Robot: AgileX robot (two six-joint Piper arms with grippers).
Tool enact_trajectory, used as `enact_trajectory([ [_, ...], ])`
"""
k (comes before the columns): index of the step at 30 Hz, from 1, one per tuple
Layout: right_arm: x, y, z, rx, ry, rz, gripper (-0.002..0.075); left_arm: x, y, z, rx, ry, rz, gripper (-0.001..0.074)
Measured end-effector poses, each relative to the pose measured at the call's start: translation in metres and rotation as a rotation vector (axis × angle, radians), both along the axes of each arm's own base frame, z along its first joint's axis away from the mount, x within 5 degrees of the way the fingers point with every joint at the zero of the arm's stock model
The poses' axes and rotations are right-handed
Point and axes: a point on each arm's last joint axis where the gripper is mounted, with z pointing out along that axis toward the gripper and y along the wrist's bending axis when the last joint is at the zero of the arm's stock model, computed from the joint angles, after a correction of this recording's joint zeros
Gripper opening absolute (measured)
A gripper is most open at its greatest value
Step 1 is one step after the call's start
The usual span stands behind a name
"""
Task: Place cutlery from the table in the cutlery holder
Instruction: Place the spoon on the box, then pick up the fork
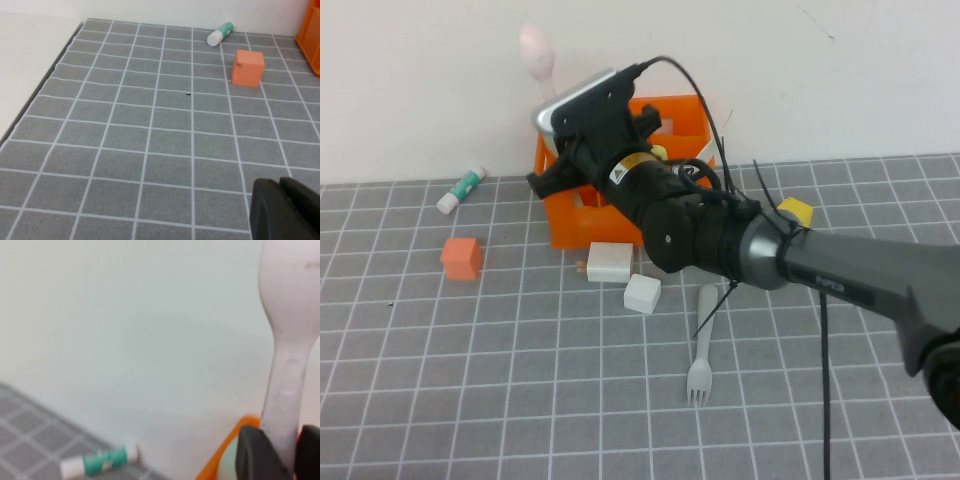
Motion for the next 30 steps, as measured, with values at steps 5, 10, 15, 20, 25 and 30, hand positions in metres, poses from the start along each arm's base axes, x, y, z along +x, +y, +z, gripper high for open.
enact_trajectory([
  [5, 0.003, 0.0, -0.011, -0.066, 0.04, 0.02, 0.0221, 0.0, 0.0, 0.0, -0.004, 0.0, 0.001, -0.0001],
  [10, 0.004, -0.001, -0.012, -0.115, 0.058, 0.037, 0.0253, 0.0, 0.0, 0.0, -0.002, 0.0, 0.001, -0.0001],
  [15, -0.004, -0.005, 0.008, -0.179, 0.147, 0.099, 0.0256, 0.0, 0.0, 0.0, -0.002, 0.0, 0.001, -0.0001],
  [20, -0.032, -0.016, 0.058, -0.316, 0.278, 0.221, 0.0256, 0.0, 0.0, 0.0, -0.002, 0.0, 0.001, -0.0001],
  [25, -0.065, -0.04, 0.079, -0.619, 0.455, 0.326, 0.0256, 0.0, 0.0, 0.0, -0.002, 0.0, 0.001, -0.0001],
  [30, -0.09, -0.062, 0.064, -0.787, 0.816, 0.326, 0.0256, 0.0, 0.0, 0.0, -0.002, 0.0, 0.001, -0.0001],
])
